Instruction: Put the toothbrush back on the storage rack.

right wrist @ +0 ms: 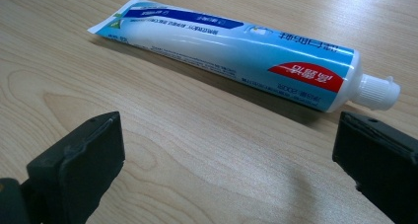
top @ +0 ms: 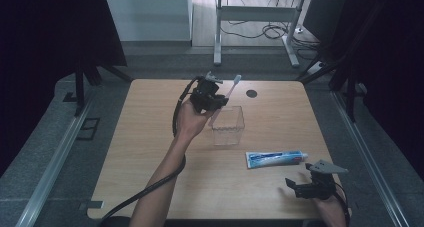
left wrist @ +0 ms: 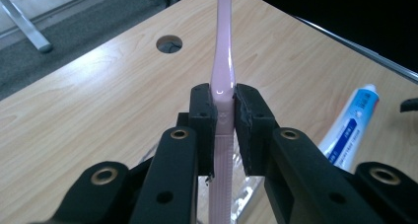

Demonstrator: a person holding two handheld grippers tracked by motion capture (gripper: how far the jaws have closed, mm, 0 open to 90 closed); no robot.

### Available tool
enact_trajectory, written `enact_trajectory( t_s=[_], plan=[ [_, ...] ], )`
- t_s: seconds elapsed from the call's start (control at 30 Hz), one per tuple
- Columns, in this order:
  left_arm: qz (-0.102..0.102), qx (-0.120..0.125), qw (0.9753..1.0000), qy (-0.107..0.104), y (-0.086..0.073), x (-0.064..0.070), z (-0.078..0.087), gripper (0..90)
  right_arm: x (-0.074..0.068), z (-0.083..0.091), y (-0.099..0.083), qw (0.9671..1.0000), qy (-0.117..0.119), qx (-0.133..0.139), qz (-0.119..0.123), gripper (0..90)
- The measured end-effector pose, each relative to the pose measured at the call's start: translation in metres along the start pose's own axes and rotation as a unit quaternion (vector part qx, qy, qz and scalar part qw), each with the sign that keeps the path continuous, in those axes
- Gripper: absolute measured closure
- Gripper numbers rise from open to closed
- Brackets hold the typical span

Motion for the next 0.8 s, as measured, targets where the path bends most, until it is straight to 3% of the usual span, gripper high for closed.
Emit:
enact_trajectory(
  t_s=[0.37, 0.8],
  plan=[
    [-0.014, -0.007, 0.9998, 0.01, 0.006, 0.006, -0.029, 78.8, 0.002, 0.002, 0.001, 1.0, -0.002, 0.004, -0.004, 0.0],
    [-0.02, -0.03, 0.9992, 0.015, -0.014, 0.008, -0.058, 78.8, 0.001, 0.001, 0.0, 1.0, 0.001, 0.001, -0.003, 0.0]
  ],
)
Point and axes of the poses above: each handheld gripper's, and its own axes: z roughly backward along the jaws, y roughly out of its top, x roughly to its right, the point moved 5 cm from there along -z, roughly forward along the jaws, and after that the axes turned 11 degrees about -z, right-handed, at the moved point
